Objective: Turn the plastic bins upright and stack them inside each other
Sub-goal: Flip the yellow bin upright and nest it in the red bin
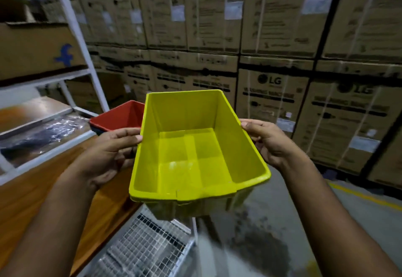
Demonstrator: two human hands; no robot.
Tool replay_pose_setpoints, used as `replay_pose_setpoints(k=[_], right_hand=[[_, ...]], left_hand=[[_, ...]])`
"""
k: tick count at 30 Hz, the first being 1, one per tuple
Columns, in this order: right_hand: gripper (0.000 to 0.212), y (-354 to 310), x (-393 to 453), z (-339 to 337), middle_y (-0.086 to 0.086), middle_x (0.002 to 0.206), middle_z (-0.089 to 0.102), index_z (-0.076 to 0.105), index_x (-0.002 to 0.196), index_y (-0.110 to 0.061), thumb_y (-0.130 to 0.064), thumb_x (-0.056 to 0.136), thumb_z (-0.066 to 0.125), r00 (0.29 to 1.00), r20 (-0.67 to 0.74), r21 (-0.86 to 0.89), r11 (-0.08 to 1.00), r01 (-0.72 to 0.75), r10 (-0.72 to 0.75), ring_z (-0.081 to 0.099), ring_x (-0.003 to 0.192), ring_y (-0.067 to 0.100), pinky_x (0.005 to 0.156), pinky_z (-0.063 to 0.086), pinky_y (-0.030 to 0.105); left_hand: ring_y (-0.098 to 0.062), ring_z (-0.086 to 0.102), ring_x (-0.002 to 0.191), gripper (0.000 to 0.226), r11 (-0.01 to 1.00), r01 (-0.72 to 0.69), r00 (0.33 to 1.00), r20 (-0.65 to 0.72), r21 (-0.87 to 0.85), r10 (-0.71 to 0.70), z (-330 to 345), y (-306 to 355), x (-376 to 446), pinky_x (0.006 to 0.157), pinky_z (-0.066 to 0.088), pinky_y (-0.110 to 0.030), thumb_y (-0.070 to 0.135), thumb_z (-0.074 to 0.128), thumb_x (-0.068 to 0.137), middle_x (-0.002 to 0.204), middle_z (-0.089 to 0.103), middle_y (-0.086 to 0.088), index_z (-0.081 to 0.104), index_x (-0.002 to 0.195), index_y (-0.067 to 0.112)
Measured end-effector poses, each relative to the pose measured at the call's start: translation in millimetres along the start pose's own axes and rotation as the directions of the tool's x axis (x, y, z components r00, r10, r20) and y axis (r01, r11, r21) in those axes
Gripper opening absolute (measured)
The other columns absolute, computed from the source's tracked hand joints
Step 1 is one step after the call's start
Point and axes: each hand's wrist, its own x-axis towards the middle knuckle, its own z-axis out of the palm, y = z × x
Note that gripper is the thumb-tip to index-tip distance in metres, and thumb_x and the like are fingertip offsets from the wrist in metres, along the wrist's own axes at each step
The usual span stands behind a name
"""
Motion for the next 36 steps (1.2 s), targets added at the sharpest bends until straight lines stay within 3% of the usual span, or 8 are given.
replay_pose_setpoints(k=[5, 10, 13, 17, 22, 26, 30, 36], right_hand=[[0.033, -17.6, 103.2, 31.2, 0.009, 0.078, 0.076, 0.062, 0.120, 0.007, -0.008, 0.091, 0.058, 0.992, 0.122, -0.015, 1.000, -0.008, 0.009, 0.071, 0.066, 0.012, 0.065, 0.061, 0.028], [0.036, -30.2, 200.1, 67.9, 0.003, 0.064, 0.073, 0.056, 0.126, 0.010, -0.006, 0.094, 0.054, 0.963, 0.261, 0.002, 0.998, -0.065, 0.063, 0.066, 0.052, 0.005, 0.049, 0.054, 0.021], [0.033, -29.4, 251.5, 86.6, -0.001, 0.060, 0.071, 0.058, 0.125, 0.006, -0.007, 0.095, 0.052, 0.942, 0.324, 0.001, 0.996, -0.092, 0.086, 0.065, 0.050, 0.003, 0.046, 0.051, 0.019], [0.038, -14.0, 323.7, 115.9, 0.004, 0.077, 0.075, 0.060, 0.127, 0.002, -0.014, 0.092, 0.058, 0.884, 0.439, -0.080, 0.987, -0.139, 0.160, 0.068, 0.066, 0.011, 0.065, 0.054, 0.030], [0.040, 3.8, 392.9, 152.4, 0.015, 0.098, 0.073, 0.064, 0.123, -0.001, -0.017, 0.086, 0.064, 0.769, 0.599, -0.127, 0.975, -0.181, 0.221, 0.067, 0.085, 0.021, 0.080, 0.054, 0.037], [0.037, 19.0, 432.4, 178.7, 0.015, 0.094, 0.074, 0.062, 0.124, 0.004, -0.012, 0.090, 0.058, 0.685, 0.673, -0.161, 0.959, -0.233, 0.280, 0.072, 0.076, 0.018, 0.064, 0.059, 0.030], [0.038, 35.0, 460.9, 190.8, 0.026, 0.122, 0.062, 0.059, 0.126, 0.005, -0.011, 0.092, 0.056, 0.643, 0.705, -0.198, 0.954, -0.227, 0.299, 0.065, 0.093, 0.025, 0.078, 0.058, 0.036], [0.028, 71.7, 469.0, 180.6, 0.018, 0.092, 0.073, 0.061, 0.117, 0.008, -0.005, 0.092, 0.056, 0.610, 0.724, -0.235, 0.946, -0.222, 0.322, 0.066, 0.082, 0.026, 0.070, 0.060, 0.034]], left_hand=[[-0.018, 0.073, 0.083, 0.089, 0.996, -0.078, 0.992, -0.098, -0.043, 0.073, -32.8, 19.9, 56.2, 0.064, 0.059, -0.030, 0.033, 0.096, 0.042, 0.110, 0.071, -0.015, 0.065, 0.121, 0.006], [-0.019, 0.073, 0.085, 0.101, 0.985, -0.153, 0.960, -0.247, -0.082, 0.129, -59.3, 39.3, 103.9, 0.062, 0.061, -0.029, 0.032, 0.097, 0.034, 0.112, 0.070, -0.017, 0.062, 0.123, -0.001], [-0.018, 0.073, 0.086, 0.086, 0.985, -0.170, 0.938, -0.313, -0.035, 0.151, -71.3, 45.2, 120.9, 0.064, 0.060, -0.030, 0.034, 0.096, 0.032, 0.102, 0.075, -0.011, 0.072, 0.109, 0.005], [-0.017, 0.072, 0.081, 0.051, 0.979, -0.201, 0.871, -0.465, -0.045, 0.157, -93.0, 48.0, 143.7, 0.062, 0.059, -0.030, 0.021, 0.079, 0.061, 0.091, 0.076, -0.005, 0.071, 0.109, 0.006], [-0.016, 0.072, 0.082, 0.046, 0.978, -0.208, 0.762, -0.625, 0.014, 0.171, -112.9, 35.5, 162.3, 0.071, 0.059, -0.032, 0.011, 0.062, 0.079, 0.095, 0.077, -0.006, 0.061, 0.124, 0.000], [-0.018, 0.066, 0.071, 0.034, 0.971, -0.238, 0.651, -0.744, -0.013, 0.150, -120.1, 22.5, 173.3, 0.058, 0.056, -0.026, 0.007, 0.061, 0.085, 0.095, 0.069, -0.012, 0.064, 0.118, 0.000], [-0.020, 0.069, 0.079, 0.027, 0.981, -0.195, 0.533, -0.840, -0.003, 0.104, -119.4, 8.8, 181.0, 0.061, 0.059, -0.028, 0.005, 0.058, 0.087, 0.099, 0.073, -0.010, 0.065, 0.113, 0.003], [-0.021, 0.073, 0.083, 0.027, 0.991, -0.127, 0.490, -0.871, -0.028, 0.039, -114.2, -20.6, 180.0, 0.077, 0.058, -0.034, 0.002, 0.054, 0.090, 0.098, 0.076, -0.015, 0.067, 0.113, -0.002]])
